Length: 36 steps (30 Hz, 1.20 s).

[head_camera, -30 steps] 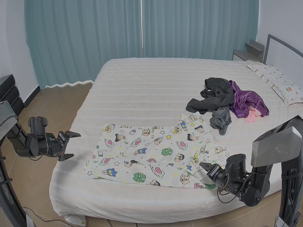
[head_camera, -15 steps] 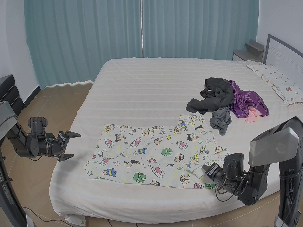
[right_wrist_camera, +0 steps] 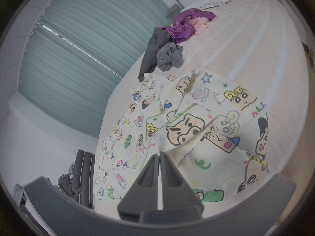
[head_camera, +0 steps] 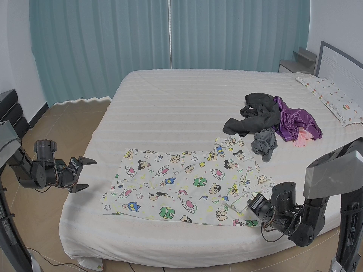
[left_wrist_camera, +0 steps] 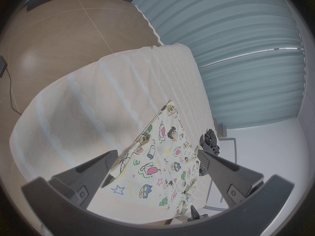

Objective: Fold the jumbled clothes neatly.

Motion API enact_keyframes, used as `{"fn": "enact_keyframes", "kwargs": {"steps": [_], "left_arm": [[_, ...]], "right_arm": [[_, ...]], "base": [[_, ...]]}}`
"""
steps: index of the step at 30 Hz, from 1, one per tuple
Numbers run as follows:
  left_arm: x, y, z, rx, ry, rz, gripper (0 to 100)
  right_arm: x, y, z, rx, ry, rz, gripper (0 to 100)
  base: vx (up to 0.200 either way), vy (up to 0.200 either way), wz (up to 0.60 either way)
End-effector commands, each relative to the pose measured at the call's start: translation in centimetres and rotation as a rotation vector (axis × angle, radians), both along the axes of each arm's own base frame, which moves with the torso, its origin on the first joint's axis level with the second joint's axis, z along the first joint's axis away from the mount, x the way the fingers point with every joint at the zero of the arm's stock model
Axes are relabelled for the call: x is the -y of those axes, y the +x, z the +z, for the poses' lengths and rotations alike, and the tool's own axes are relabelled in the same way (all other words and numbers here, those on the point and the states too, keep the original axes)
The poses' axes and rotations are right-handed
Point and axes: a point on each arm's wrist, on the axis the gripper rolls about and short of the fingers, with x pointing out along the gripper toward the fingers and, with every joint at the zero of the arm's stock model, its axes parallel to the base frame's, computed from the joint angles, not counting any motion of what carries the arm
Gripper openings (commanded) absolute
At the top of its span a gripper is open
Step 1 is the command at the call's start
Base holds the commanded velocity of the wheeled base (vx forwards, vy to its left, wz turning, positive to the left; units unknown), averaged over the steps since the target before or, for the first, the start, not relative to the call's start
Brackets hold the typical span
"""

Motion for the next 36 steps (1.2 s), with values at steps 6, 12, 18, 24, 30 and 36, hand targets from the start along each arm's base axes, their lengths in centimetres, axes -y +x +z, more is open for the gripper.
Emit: {"fn": "enact_keyframes", "kwargs": {"steps": [6,12,18,24,30,36], "left_arm": [[0.0,0.0,0.0,0.0,0.0,0.001,100],[0.0,0.0,0.0,0.001,0.001,0.001,100],[0.0,0.0,0.0,0.001,0.001,0.001,100],[0.0,0.0,0.0,0.002,0.002,0.0,100],[0.0,0.0,-0.1,0.0,0.001,0.0,100],[0.0,0.0,-0.1,-0.001,0.001,0.0,100]], "right_arm": [[-1.7,-2.0,4.0,0.058,-0.041,0.114,0],[-2.6,-2.2,5.1,0.081,-0.12,0.136,0],[-3.3,-1.3,6.2,0.085,-0.154,0.144,0],[-3.5,-1.1,7.0,0.05,-0.175,0.149,0],[-3.6,-1.1,8.6,0.021,-0.192,0.153,0],[-3.7,-0.9,9.5,-0.019,-0.215,0.159,0]], "base": [[0.0,0.0,0.0],[0.0,0.0,0.0],[0.0,0.0,0.0],[0.0,0.0,0.0],[0.0,0.0,0.0],[0.0,0.0,0.0]]}}
